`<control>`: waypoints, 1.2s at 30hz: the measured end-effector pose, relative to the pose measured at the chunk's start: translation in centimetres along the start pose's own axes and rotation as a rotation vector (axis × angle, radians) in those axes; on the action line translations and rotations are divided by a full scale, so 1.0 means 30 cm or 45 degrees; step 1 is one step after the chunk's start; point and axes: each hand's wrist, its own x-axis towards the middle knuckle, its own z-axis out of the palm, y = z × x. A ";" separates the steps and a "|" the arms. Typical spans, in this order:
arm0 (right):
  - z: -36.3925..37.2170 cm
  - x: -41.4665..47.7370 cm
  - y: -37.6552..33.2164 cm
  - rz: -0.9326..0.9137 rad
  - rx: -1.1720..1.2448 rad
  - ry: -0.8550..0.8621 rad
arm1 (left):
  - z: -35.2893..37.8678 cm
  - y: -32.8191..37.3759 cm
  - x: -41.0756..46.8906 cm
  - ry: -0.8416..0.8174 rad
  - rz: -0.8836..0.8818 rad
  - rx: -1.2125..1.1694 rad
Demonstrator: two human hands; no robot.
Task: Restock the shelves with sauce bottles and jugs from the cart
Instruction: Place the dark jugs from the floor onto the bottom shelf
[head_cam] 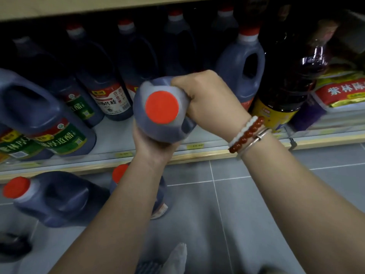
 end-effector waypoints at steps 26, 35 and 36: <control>0.365 0.059 0.310 0.944 1.386 0.200 | 0.074 0.039 0.236 0.662 -0.025 0.692; 0.452 -0.082 0.303 1.144 1.613 0.250 | 0.096 0.037 0.256 0.593 0.118 0.623; 0.452 -0.093 0.301 1.126 1.615 0.268 | 0.100 0.031 0.250 0.568 0.109 0.617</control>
